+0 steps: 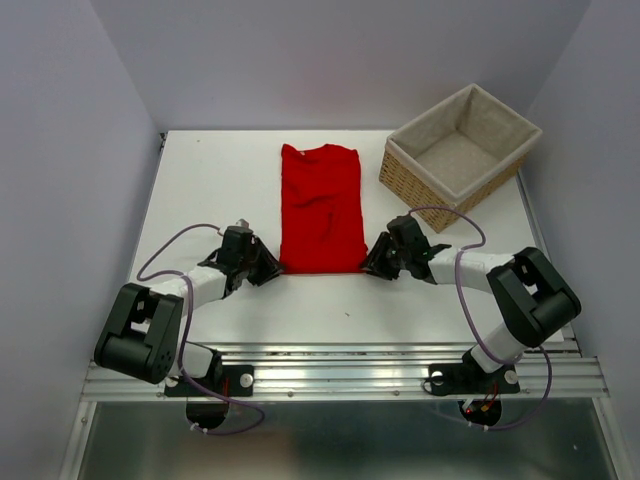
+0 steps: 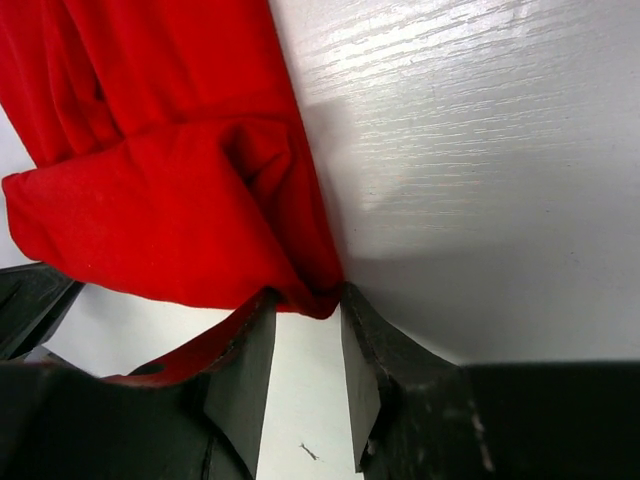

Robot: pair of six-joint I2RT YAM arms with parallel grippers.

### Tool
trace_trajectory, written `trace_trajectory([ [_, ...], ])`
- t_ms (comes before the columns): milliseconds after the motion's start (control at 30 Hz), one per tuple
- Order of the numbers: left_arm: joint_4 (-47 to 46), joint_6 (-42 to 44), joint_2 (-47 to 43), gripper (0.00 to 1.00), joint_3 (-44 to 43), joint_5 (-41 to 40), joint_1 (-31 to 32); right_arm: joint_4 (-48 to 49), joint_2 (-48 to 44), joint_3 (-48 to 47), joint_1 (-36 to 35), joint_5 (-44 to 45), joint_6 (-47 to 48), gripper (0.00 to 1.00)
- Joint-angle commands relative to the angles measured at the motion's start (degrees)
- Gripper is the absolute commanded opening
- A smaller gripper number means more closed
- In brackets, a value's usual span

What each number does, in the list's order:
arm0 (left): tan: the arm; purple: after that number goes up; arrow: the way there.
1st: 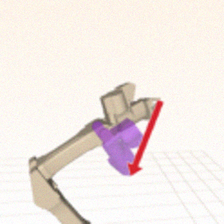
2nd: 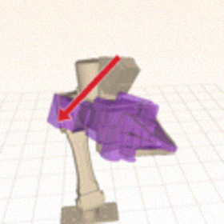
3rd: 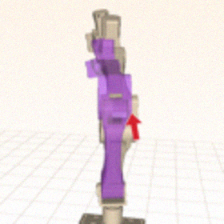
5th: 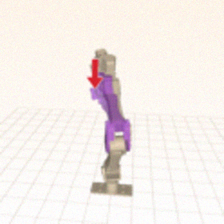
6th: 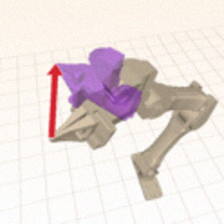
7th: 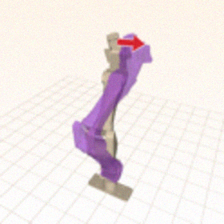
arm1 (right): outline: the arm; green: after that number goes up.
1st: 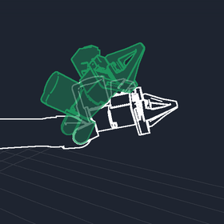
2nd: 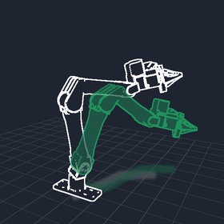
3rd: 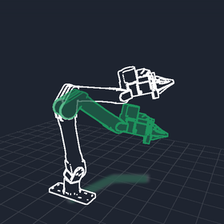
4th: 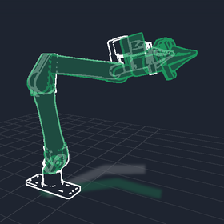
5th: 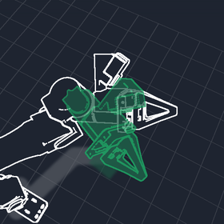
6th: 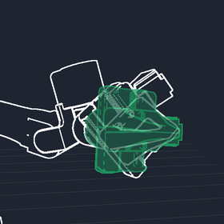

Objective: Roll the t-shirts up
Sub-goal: Roll the T-shirt to the center of the board.

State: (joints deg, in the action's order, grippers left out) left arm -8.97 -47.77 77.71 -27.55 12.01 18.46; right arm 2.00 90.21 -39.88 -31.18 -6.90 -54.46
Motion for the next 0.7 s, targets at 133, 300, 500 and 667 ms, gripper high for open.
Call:
trace_trajectory([
  [133,-1.3,0.0,-1.5,0.42,1.8,0.7,-0.4,2.0,1.1,0.6,0.1,0.7,-0.3,0.25],
  [300,-2.5,-0.2,-2.7,0.5,2.3,1.3,-0.4,2.0,1.2,0.5,0.1,0.8,-0.4,0.11],
  [500,-3.9,-0.7,-2.2,0.54,3.1,2.2,-0.4,2.0,1.3,0.4,0.1,0.7,-0.4,0.07],
  [667,-6.4,-1.8,-2.5,0.46,4.0,2.9,-0.4,1.9,1.4,0.5,0.1,0.5,-0.4,0.07],
])
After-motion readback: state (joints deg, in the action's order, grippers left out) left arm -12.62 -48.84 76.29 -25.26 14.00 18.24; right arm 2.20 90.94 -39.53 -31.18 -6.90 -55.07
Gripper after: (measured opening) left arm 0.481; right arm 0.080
